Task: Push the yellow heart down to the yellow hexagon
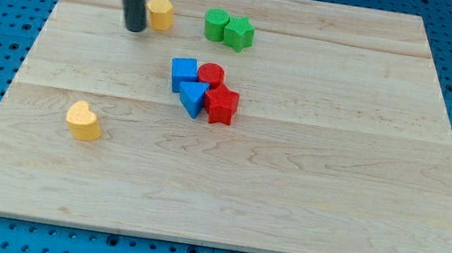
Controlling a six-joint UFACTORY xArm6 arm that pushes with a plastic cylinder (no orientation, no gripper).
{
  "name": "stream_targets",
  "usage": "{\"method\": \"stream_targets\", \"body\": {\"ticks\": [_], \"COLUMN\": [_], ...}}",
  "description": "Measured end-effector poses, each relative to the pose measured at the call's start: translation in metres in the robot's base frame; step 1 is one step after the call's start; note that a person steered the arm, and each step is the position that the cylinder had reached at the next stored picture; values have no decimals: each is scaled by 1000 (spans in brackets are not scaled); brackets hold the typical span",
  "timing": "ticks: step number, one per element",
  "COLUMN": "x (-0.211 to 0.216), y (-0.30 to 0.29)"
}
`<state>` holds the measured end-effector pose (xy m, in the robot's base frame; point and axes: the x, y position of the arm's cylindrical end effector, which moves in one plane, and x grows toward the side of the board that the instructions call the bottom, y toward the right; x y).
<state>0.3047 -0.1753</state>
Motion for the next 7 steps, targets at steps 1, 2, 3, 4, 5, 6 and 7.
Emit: {"method": "stream_targets", "body": {"ticks": [1, 2, 3, 4, 5, 6, 7], "x": [-16, -17, -17, -15, 65, 149, 242], "y": [1, 106, 83, -3, -52, -88, -84]}}
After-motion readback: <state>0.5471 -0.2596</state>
